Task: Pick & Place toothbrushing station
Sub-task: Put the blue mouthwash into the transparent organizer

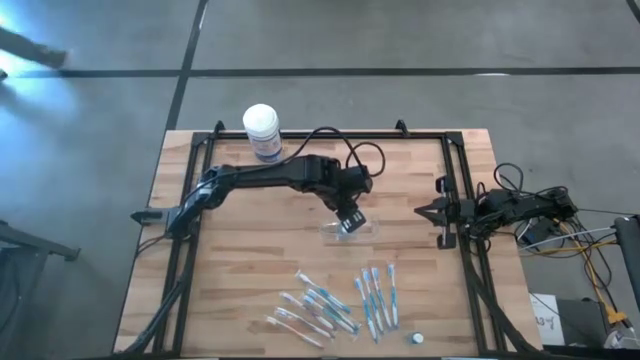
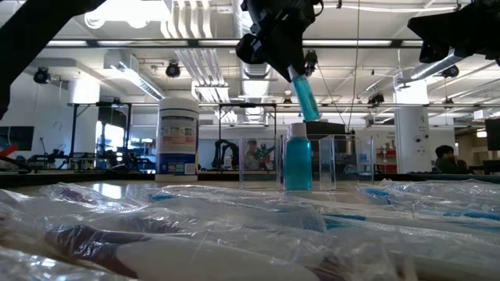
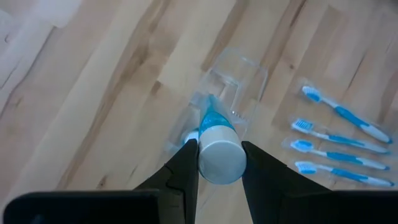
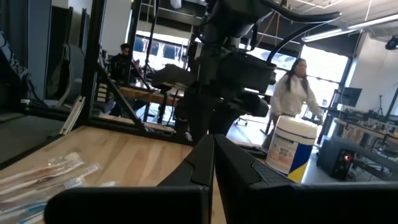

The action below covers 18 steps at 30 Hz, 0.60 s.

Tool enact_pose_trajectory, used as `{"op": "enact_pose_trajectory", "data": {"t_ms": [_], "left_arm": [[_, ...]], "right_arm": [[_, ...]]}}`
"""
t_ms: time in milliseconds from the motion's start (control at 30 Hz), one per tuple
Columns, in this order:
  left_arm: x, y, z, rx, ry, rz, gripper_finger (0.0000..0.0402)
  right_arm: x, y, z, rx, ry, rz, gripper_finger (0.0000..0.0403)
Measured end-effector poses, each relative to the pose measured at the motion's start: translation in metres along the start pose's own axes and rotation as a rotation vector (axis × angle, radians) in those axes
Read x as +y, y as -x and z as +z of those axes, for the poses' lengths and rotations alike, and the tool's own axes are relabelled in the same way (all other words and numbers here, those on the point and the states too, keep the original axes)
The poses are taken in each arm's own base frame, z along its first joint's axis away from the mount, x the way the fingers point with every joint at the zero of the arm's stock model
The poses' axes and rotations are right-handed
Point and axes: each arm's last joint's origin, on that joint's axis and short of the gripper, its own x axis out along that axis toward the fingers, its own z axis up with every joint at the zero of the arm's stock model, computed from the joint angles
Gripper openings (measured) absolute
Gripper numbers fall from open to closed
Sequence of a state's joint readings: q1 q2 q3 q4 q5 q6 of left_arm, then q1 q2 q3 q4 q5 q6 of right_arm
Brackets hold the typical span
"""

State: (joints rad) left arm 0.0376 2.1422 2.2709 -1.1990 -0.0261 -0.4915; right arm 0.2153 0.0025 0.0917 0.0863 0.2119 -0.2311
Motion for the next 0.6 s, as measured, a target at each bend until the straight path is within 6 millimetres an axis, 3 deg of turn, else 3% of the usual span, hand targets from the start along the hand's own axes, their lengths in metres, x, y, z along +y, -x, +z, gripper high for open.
{"op": "enact_pose_trajectory", "data": {"t_ms": [267, 600], "left_arm": [[-0.001, -0.018, 0.0, 0.025, 0.007, 0.014, 0.0098], [-0.001, -0.026, -0.003, 0.056, 0.028, 0.03, 0.0098]], "right_arm": [[0.0, 0.0, 0.0, -0.002, 0.008, -0.001, 0.0008], [0.0, 0.0, 0.0, -0.002, 0.008, 0.0, 0.0008]]}}
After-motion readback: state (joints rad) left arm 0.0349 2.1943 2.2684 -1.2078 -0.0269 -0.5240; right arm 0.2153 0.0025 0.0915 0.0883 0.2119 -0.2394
